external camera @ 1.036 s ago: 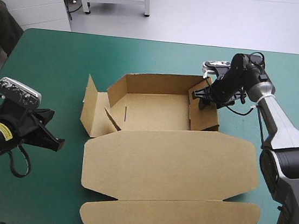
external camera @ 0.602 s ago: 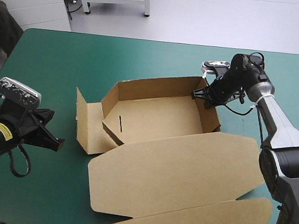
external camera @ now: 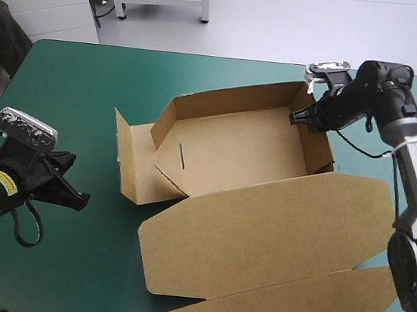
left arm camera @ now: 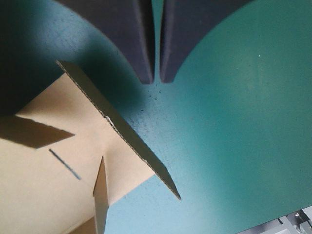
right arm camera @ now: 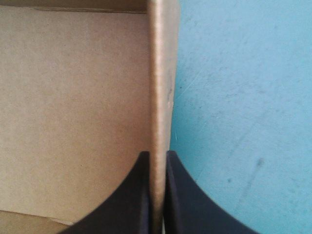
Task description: Fold the box
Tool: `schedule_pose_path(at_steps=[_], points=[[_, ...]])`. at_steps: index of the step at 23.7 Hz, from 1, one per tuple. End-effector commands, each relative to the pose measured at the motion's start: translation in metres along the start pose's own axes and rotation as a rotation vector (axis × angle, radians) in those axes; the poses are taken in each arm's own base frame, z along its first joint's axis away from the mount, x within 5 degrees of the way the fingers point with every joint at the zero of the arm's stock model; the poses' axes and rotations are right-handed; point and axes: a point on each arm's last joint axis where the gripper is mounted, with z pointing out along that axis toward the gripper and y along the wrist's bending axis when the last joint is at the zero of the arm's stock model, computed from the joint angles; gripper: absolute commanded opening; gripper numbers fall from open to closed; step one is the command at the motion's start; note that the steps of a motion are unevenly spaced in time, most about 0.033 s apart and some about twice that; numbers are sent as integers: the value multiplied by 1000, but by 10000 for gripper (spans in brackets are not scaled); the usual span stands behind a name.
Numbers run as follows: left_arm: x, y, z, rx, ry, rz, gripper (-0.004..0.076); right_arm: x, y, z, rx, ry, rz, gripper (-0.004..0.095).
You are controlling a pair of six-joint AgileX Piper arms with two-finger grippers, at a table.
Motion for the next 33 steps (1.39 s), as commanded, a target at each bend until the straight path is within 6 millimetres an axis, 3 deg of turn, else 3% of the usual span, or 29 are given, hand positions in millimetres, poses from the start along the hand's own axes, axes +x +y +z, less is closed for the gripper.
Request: schedule_pose_path(at_steps=[1,7,12,18,25,28,33], points=[[-11,1,-7,-4,-89,-12,15,8,9,-84,-4,-187,-15,-20],[-11,2,-7,-10,-91,-8,15,35,4,-163,44,-372,-4,-20],[-14,0,-7,9,-120,-25,15,50,4,-193,90,-438,13,-20],[-21,1,9,1,-121,-16,15,55,7,-202,102,-459,0,-20],[-29,3,47,-6,-60,-16,16,56,7,-203,105,-460,-2,-20],[-36,18,71,-2,-7,-88,16,56,7,-203,105,-460,-2,-20],[-32,45,112,270,36,-256,16,55,8,-202,93,-461,-1,-20]])
